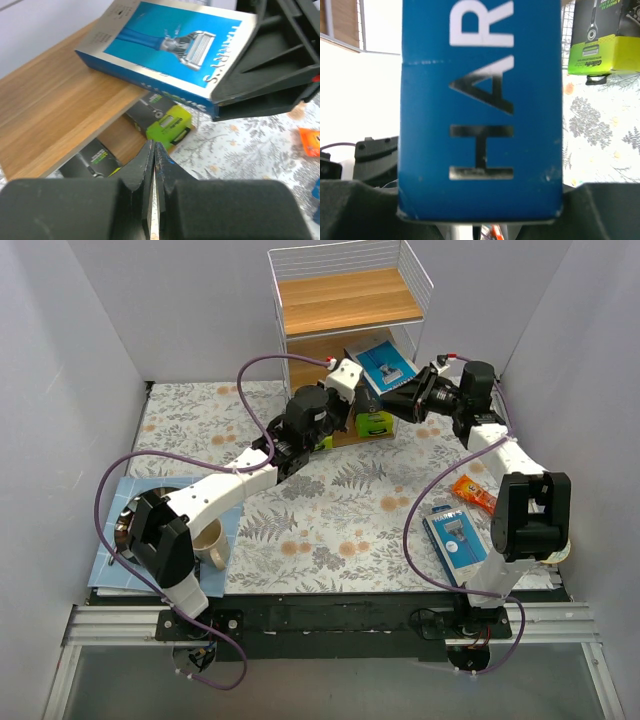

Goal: Place and organize the shaving razors onto the shelf

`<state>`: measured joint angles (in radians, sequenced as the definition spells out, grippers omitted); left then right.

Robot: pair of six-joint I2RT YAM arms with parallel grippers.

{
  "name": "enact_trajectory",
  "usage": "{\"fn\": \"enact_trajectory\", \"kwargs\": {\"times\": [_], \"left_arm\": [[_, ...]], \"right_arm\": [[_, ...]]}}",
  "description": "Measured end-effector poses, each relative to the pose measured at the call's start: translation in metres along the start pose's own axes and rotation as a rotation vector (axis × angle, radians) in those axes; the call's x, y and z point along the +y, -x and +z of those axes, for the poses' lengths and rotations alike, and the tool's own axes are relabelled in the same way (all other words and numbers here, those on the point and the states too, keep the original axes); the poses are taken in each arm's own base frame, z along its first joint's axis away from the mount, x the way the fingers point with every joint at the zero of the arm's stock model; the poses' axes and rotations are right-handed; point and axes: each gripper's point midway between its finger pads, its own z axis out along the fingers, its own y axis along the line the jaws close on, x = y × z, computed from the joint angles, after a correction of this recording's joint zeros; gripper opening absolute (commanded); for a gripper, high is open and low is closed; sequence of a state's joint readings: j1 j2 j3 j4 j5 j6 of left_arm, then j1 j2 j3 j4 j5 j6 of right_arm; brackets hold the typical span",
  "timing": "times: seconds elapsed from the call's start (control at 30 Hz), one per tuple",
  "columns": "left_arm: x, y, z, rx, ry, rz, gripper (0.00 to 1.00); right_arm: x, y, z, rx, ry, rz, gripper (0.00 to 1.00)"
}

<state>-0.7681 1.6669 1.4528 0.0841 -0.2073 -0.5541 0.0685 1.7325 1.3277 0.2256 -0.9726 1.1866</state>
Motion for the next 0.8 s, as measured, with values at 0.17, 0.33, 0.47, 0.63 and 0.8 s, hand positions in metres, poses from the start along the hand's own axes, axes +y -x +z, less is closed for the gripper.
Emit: {"fn": "enact_trajectory", "kwargs": {"times": [0.17,0.33,0.47,0.63,0.8], "left_arm": [[-0.015,0.000,0.003,0.014,-0.037,0.015,0.00],[-0.017,0.002,0.005,0.010,-0.037,0.022,0.00],[-0.016,0.002,0.005,0.011,-0.033,0.029,0.00],[-0.018,0.003,0.006,0.013,-0.033,0.034,0.00],[-0.022,-0.002,0.008,0.023,-0.031,0.041,0.00]], "right_arm": [[0.008,-0.006,0.004,-0.068,0.030,0.014,0.42],[0.022,0.006,0.011,-0.152,0.065,0.000,0.42],[0.024,0.015,0.012,-0.212,0.061,0.011,0.44],[0.021,0.008,0.007,-0.248,0.040,0.026,0.45],[0.018,0.012,0.009,-0.266,0.025,0.050,0.51]]}}
